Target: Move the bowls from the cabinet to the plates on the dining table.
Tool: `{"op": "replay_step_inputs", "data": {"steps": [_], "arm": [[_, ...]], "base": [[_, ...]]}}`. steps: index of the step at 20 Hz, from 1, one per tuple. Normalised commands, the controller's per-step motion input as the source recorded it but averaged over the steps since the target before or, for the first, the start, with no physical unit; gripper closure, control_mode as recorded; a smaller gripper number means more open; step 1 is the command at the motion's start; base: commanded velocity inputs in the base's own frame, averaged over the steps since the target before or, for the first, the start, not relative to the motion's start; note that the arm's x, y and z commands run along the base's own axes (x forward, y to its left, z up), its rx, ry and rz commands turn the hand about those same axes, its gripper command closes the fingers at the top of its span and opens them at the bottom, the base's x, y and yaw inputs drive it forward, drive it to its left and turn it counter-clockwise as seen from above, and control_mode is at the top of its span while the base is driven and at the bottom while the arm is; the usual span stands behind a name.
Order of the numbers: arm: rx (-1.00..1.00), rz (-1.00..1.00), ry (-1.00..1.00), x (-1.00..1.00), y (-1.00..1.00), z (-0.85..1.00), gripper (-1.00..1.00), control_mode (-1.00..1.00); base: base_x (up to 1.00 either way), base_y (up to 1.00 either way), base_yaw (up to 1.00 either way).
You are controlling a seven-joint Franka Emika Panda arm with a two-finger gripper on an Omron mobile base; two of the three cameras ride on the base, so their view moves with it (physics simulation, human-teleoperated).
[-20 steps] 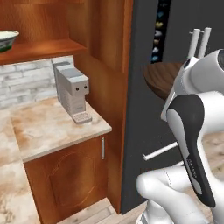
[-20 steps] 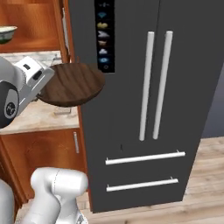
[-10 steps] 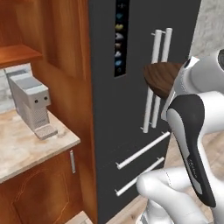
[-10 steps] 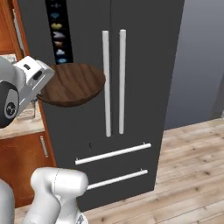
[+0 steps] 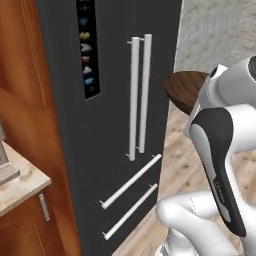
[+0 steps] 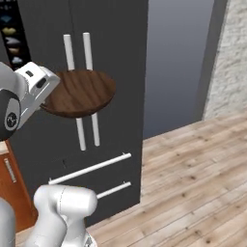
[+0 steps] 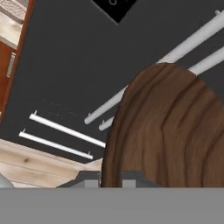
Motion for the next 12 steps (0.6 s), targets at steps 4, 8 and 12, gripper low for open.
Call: {"op": "replay_step_inputs", "data": {"steps": [4,8,12], "arm": [[0.0,0.0,0.0,0.0,0.0,0.0,1.0,1.0],[0.0,0.0,0.0,0.0,0.0,0.0,1.0,1.0],[0.0,0.0,0.0,0.0,0.0,0.0,1.0,1.0]], "base": [[0.0,-0.6,-0.33],[0.0,-0.6,-0.32],[0.0,-0.6,-0.32]]}}
